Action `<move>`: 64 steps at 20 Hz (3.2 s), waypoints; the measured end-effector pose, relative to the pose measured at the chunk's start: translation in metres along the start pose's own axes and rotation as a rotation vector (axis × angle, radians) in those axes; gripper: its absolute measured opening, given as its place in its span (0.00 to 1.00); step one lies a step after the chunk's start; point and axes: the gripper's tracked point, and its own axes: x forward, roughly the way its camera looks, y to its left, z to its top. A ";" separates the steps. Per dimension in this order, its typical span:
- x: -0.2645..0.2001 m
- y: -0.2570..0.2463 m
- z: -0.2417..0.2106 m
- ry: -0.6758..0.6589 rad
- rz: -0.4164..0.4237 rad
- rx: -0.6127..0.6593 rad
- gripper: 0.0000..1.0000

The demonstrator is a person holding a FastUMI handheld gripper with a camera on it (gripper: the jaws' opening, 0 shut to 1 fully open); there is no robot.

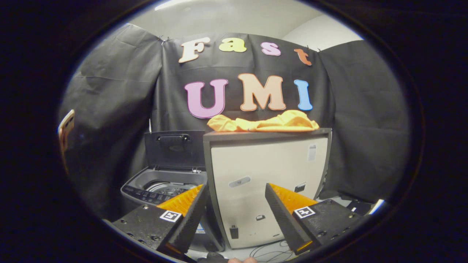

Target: Put the clothes into the washing machine and then close the washing machine lid.

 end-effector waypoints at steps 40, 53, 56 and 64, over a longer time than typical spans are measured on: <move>0.256 -0.134 0.077 0.401 -0.184 -0.219 0.14; 0.248 -0.068 0.154 0.267 -0.097 -0.304 0.00; 0.248 -0.040 0.179 0.227 -0.054 -0.289 0.00; 0.239 0.038 0.221 0.139 0.071 -0.180 0.00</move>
